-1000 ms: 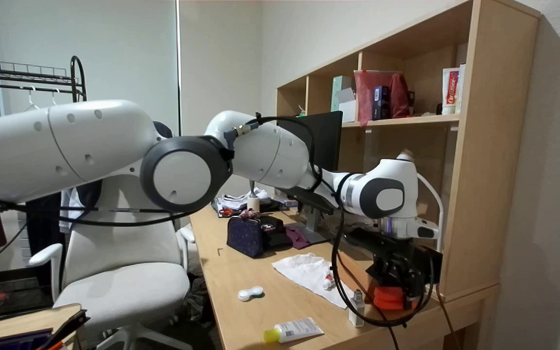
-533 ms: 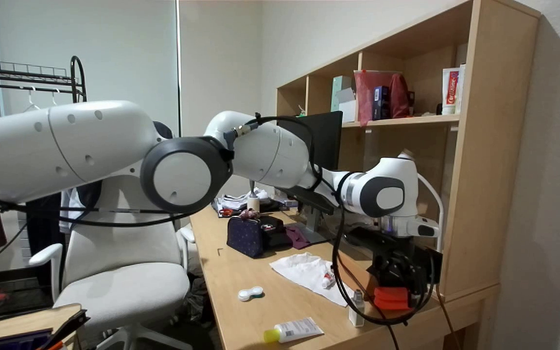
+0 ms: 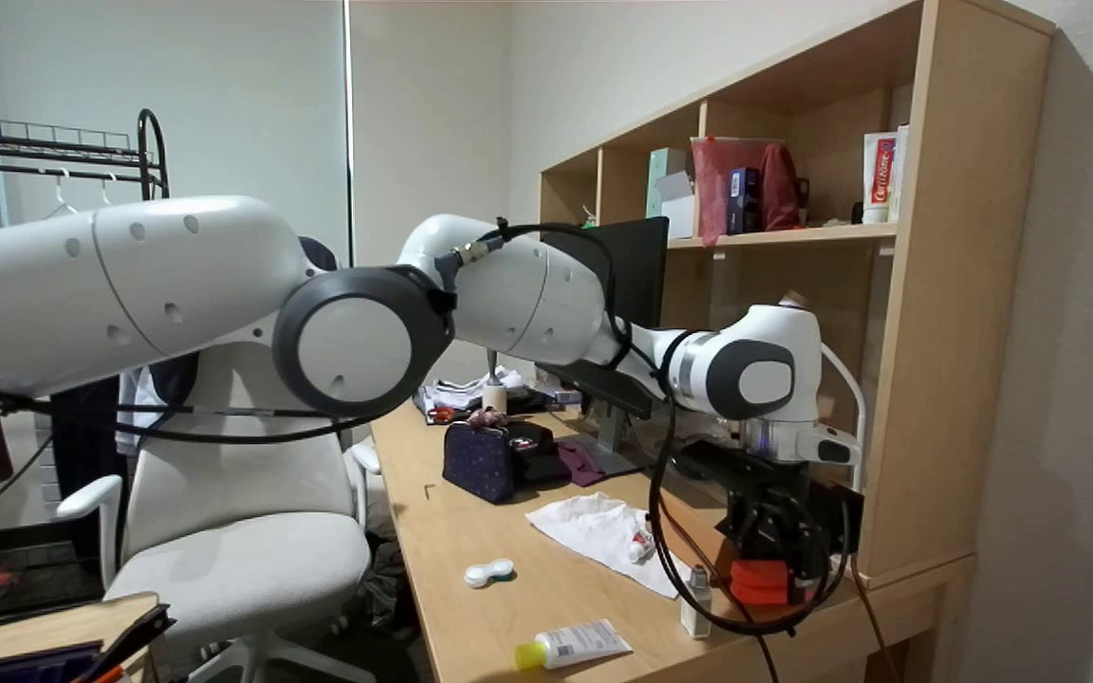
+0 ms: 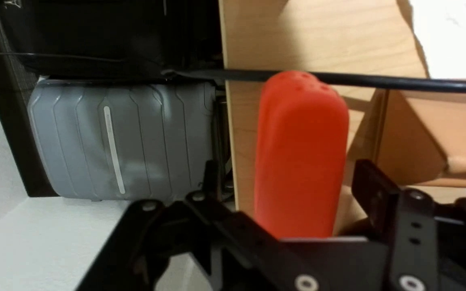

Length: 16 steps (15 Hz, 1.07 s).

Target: Pick the orange objects and put them on the edge of the desk

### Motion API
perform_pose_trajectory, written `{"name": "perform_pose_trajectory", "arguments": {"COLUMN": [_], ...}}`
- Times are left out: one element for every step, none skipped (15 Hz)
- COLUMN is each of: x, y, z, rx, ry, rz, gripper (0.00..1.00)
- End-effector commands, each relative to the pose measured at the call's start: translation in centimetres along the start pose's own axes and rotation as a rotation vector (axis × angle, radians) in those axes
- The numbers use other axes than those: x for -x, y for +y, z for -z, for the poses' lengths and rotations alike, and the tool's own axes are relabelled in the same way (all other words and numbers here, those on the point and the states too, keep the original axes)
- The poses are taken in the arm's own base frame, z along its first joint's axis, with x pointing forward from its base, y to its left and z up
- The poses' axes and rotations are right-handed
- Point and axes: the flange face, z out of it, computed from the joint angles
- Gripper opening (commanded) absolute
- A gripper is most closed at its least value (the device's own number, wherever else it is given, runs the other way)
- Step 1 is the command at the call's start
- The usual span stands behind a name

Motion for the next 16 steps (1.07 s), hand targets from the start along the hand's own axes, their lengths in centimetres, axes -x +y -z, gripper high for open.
{"name": "perform_pose_trajectory", "arguments": {"x": [0.2,0.3,0.4,0.4,0.5,0.5,0.5,0.5,0.5,0.5,0.5,0.4,0.3,0.2,0.1,0.1], "y": [0.9,1.0,1.1,1.2,1.2,1.2,1.2,1.2,1.1,1.0,0.8,0.6,0.3,0.1,-0.2,-0.4], "z": [0.7,0.7,0.7,0.7,0.7,0.7,0.7,0.7,0.8,0.8,0.8,0.8,0.8,0.9,0.9,0.9], "rx": [-0.021,-0.023,-0.023,-0.022,-0.021,-0.022,-0.022,-0.024,-0.026,-0.029,-0.034,-0.042,-0.048,-0.052,-0.055,-0.057], "ry": [-0.041,-0.051,-0.059,-0.064,-0.069,-0.073,-0.074,-0.075,-0.077,-0.077,-0.073,-0.062,-0.055,-0.044,-0.038,-0.037], "rz": [-0.015,-0.016,-0.017,-0.017,-0.017,-0.017,-0.016,-0.016,-0.014,-0.013,-0.010,-0.001,0.001,0.004,0.002,0.000], "gripper": [0.54,0.46,0.41,0.33,0.27,0.22,0.19,0.19,0.19,0.19,0.19,0.19,0.19,0.19,0.19,0.19]}}
